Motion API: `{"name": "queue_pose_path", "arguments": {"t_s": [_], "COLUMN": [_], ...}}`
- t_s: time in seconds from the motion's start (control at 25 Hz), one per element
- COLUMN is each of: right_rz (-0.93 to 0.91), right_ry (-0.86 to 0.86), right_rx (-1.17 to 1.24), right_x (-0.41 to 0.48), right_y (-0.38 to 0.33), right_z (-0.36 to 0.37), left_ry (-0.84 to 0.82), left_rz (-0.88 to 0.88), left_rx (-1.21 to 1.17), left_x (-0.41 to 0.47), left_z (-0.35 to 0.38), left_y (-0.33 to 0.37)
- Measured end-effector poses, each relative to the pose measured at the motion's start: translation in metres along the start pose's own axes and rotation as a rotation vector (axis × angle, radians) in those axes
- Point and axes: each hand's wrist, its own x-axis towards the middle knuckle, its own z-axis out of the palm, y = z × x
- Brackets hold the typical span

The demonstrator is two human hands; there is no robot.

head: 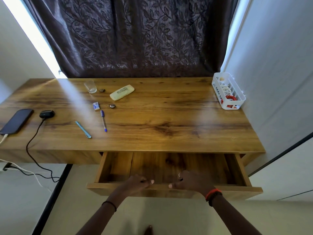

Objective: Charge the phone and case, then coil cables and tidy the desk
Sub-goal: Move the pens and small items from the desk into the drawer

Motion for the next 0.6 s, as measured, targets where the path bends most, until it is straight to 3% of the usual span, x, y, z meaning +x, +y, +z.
{"name": "queue_pose_path", "arguments": {"t_s": [0.6], "right_rz": [0.060], "right_ry": [-0.249], "right_rx": [-0.033], "right_x": [-0.012], "right_y": [-0.002], "right_z": [0.021], "left_ry": [-0.328], "left_rz": [0.014], "left_rx": [0.005], "left_x": [-0.031], "left_z": [0.010], "left_y": [-0.009]}}
